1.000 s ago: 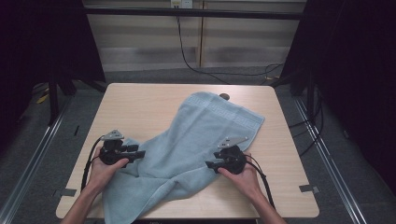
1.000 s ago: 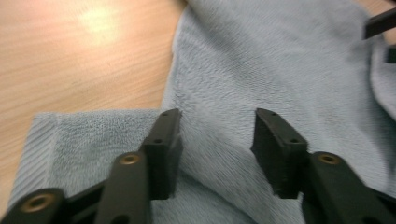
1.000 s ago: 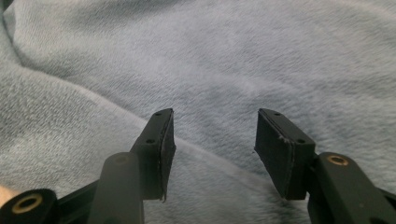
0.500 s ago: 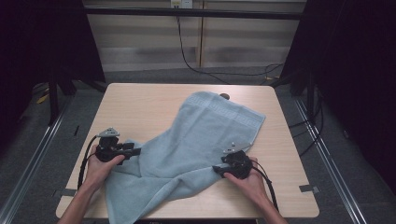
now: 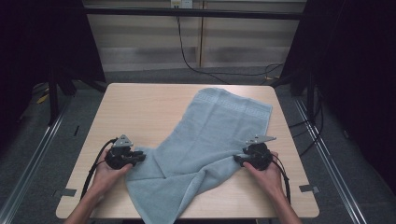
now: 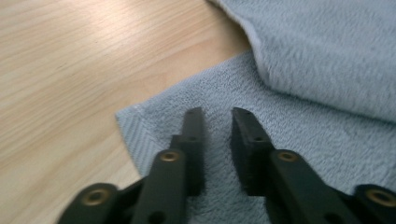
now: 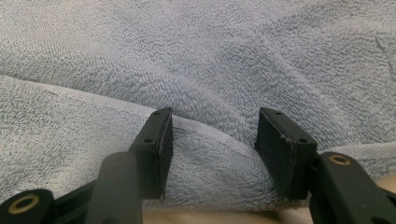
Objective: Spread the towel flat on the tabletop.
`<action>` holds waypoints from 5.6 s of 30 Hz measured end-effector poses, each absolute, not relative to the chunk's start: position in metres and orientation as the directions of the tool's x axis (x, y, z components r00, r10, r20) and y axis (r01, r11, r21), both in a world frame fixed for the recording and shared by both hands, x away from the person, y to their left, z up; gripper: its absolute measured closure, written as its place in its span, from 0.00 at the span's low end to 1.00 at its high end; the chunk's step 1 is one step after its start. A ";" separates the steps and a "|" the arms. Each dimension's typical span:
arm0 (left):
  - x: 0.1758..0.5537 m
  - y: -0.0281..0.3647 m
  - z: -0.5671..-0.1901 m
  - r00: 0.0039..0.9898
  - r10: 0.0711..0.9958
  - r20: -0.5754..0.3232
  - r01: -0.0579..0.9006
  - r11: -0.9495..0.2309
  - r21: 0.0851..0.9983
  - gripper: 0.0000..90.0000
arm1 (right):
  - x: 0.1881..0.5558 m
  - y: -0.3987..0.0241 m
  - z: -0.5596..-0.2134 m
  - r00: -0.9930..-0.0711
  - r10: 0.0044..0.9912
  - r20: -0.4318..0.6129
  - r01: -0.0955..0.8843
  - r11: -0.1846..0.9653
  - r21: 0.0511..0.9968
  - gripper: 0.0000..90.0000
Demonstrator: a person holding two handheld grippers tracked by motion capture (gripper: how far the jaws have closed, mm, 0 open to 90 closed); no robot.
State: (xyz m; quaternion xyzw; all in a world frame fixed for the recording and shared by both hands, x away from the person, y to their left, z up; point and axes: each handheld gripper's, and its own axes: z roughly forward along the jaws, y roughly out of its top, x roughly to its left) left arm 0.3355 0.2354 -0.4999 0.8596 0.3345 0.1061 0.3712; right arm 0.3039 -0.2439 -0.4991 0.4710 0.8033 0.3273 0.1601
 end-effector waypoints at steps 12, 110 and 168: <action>0.280 0.270 -0.497 0.752 0.641 -0.155 0.544 -0.470 0.695 0.96 | 0.301 -0.247 -0.497 -0.482 0.875 0.033 0.662 0.340 0.668 0.49; 0.340 0.184 -0.472 0.803 0.554 -0.219 0.509 -0.446 0.736 0.71 | 0.287 -0.189 -0.472 -0.671 0.730 0.129 0.557 0.381 0.738 0.54; 0.293 0.216 -0.493 0.790 0.560 -0.250 0.533 -0.426 0.731 0.62 | 0.194 -0.184 -0.491 -0.734 0.653 0.186 0.570 0.445 0.691 0.51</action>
